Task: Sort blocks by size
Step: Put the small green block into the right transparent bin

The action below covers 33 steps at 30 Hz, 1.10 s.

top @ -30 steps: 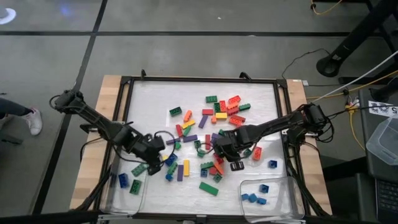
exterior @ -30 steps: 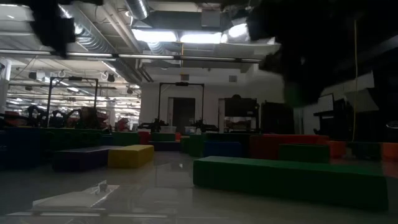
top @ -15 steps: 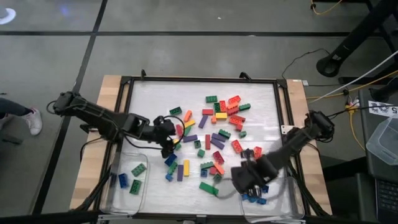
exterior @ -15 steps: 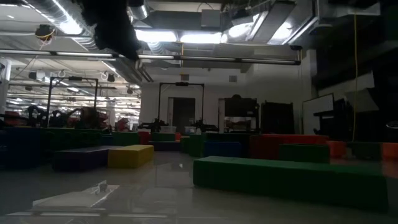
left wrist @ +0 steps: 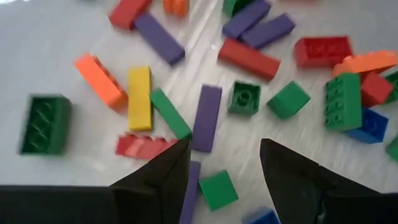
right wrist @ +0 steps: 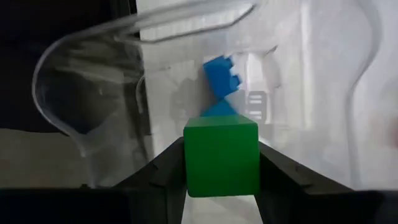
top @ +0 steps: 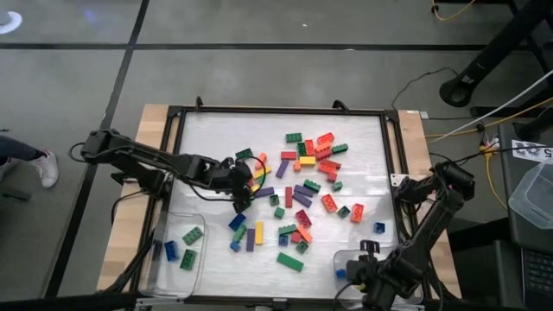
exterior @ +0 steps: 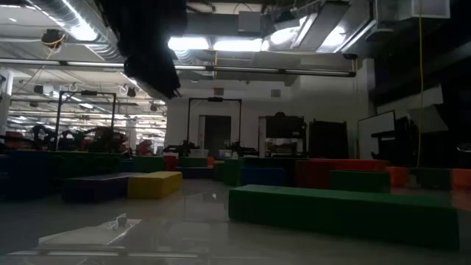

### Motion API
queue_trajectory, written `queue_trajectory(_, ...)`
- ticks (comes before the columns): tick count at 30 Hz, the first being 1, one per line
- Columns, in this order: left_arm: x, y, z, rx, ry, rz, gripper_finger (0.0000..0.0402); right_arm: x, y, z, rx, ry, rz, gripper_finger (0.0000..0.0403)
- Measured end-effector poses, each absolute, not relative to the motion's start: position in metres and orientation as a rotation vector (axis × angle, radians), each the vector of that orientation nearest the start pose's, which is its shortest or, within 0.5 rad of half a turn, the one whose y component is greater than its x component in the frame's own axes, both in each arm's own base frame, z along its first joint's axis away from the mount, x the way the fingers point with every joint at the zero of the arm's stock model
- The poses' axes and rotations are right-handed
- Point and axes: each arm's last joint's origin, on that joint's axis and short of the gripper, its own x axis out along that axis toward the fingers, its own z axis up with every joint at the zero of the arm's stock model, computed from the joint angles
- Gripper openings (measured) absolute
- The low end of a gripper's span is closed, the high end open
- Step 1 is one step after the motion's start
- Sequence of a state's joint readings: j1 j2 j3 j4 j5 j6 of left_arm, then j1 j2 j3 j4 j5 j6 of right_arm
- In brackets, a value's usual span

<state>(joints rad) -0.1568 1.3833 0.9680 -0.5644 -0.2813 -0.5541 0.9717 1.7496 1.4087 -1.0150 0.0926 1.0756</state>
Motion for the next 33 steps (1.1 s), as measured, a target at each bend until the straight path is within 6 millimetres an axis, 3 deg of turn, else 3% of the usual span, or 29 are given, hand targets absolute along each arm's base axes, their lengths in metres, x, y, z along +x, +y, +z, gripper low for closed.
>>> queue_trajectory(12, 0.281, -0.029, 0.191, -0.407, 1.196, 0.386, 0.0182, 0.193, 0.276, 0.234, 0.272, 1.395, -0.053, 0.0157)
queue_trajectory(24, 0.288, -0.032, 0.172, -0.444, 1.263, 0.384, 0.0182, 0.189, 0.270, 0.232, 0.267, 1.429, -0.137, 0.0256)
queue_trajectory(33, 0.292, -0.033, 0.165, -0.463, 1.255, 0.391, 0.0182, 0.189, 0.270, 0.232, 0.265, 1.429, -0.136, 0.0261)
